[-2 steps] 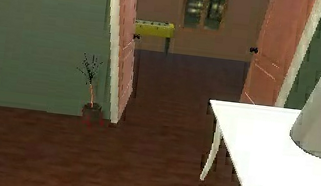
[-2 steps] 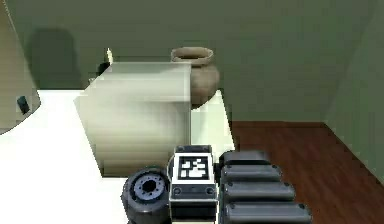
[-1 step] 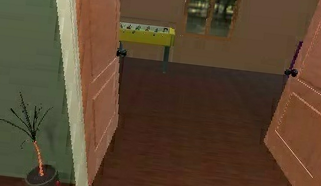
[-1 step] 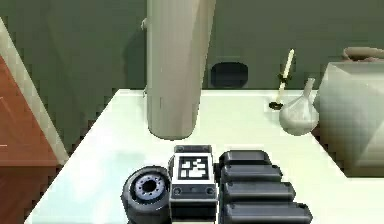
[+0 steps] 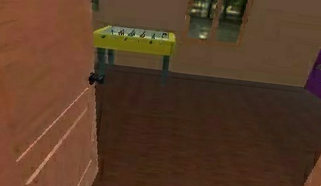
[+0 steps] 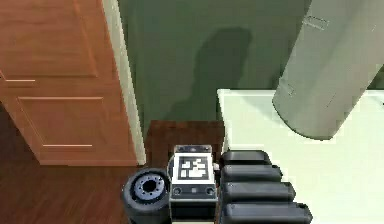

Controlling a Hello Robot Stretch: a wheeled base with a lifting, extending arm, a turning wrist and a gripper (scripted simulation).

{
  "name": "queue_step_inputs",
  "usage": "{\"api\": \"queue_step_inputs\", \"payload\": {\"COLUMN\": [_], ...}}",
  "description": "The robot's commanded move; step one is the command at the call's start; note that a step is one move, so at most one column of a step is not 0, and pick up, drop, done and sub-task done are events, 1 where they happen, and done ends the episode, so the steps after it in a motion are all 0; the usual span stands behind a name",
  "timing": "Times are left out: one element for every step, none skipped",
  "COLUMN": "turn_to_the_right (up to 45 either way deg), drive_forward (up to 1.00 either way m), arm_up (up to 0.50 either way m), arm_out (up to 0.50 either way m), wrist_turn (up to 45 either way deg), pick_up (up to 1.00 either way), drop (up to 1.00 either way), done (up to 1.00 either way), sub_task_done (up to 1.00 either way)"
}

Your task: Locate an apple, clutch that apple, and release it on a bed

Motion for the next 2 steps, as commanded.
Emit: {"api": "queue_step_inputs", "payload": {"turn_to_the_right": [33.0, 0.0], "drive_forward": [0.0, 1.0], "arm_up": [0.0, 0.0], "arm_out": [0.0, 0.0], "wrist_turn": [0.0, 0.0], "pick_up": [0.0, 0.0], "drop": [0.0, 0.0], "done": [0.0, 0.0], "sub_task_done": [0.0, 0.0]}}
